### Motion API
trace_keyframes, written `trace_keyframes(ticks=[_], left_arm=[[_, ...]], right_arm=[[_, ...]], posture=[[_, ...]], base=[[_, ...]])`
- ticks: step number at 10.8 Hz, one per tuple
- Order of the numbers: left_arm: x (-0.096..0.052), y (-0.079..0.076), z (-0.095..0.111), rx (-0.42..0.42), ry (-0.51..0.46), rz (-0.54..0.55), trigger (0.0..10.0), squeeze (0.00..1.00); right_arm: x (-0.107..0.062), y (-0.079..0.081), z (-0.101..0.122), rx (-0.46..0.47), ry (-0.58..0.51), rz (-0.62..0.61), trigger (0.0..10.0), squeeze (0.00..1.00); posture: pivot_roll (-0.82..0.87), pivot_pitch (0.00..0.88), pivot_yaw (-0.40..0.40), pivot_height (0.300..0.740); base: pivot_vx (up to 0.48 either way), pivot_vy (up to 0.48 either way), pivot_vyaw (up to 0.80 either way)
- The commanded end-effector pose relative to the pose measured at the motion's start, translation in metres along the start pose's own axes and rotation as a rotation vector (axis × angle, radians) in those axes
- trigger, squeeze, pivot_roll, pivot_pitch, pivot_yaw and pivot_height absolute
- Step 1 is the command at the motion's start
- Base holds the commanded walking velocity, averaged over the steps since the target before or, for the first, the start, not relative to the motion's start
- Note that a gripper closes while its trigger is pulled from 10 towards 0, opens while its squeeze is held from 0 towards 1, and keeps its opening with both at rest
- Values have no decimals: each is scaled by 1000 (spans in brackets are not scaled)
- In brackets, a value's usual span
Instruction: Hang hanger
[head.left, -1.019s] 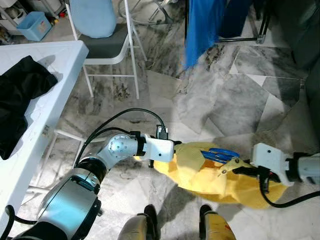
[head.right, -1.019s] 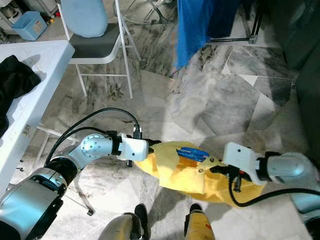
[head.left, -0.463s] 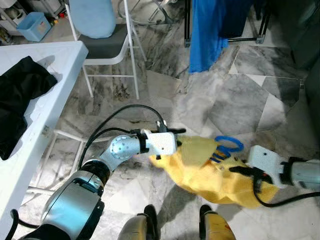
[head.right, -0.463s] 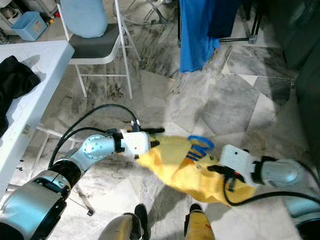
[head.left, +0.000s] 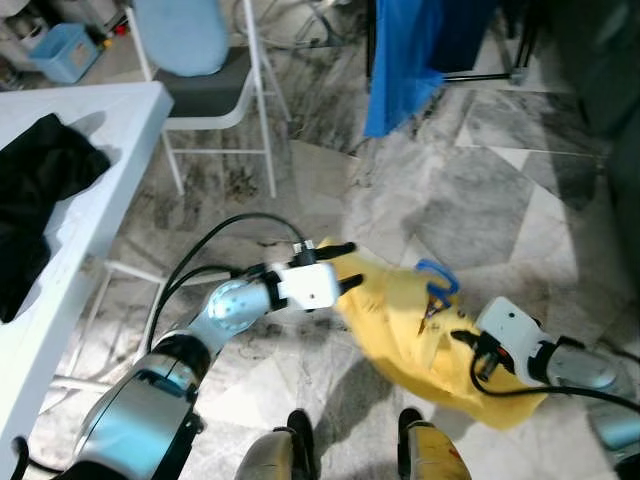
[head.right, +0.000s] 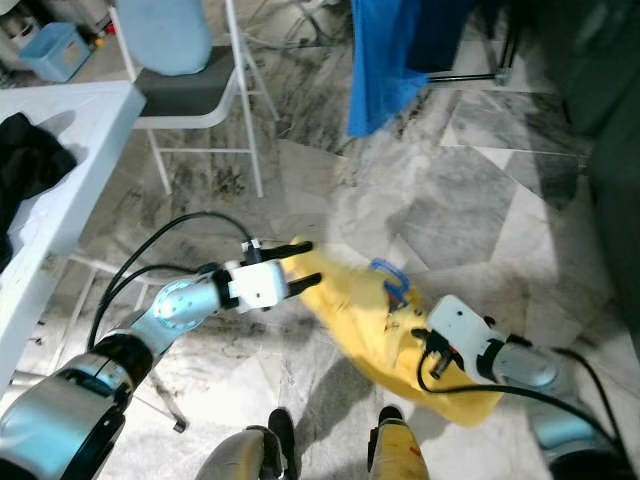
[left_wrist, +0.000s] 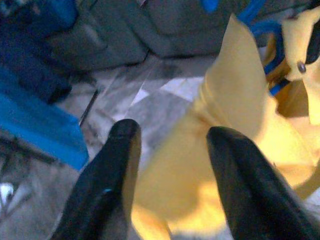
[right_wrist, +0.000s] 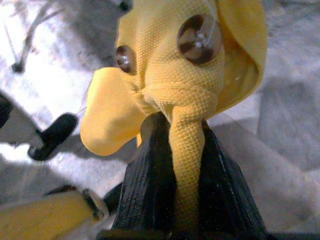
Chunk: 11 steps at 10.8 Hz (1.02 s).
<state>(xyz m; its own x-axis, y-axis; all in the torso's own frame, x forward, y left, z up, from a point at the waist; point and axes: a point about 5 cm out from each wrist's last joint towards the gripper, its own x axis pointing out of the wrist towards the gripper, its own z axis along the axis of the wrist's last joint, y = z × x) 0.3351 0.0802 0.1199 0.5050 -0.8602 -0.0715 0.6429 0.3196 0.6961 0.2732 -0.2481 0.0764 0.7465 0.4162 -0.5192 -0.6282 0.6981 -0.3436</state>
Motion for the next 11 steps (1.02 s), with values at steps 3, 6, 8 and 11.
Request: trace_keyframes(ticks=[3, 6, 8, 11], left_arm=[[-27, -25, -48, -441, 277, 291, 10000, 1000], [-40, -61, -69, -720, 452, 501, 10000, 1000], [-58, -77, -85, -861, 634, 655, 10000, 1000], [-70, -94, -92, -910, 718, 603, 10000, 0]], right_arm=[[13, 25, -21, 242, 3, -238, 0, 0], [23, 39, -37, 534, -3, -462, 0, 0], [36, 51, -40, 643, 6, -520, 10000, 0], [53, 69, -32, 676, -19, -477, 10000, 0]], posture=[[-262, 263, 167, 740], [-262, 230, 145, 740], [-253, 189, 125, 740], [-229, 150, 98, 740]], base=[[0, 0, 0], [0, 0, 0], [0, 0, 0], [0, 0, 0]])
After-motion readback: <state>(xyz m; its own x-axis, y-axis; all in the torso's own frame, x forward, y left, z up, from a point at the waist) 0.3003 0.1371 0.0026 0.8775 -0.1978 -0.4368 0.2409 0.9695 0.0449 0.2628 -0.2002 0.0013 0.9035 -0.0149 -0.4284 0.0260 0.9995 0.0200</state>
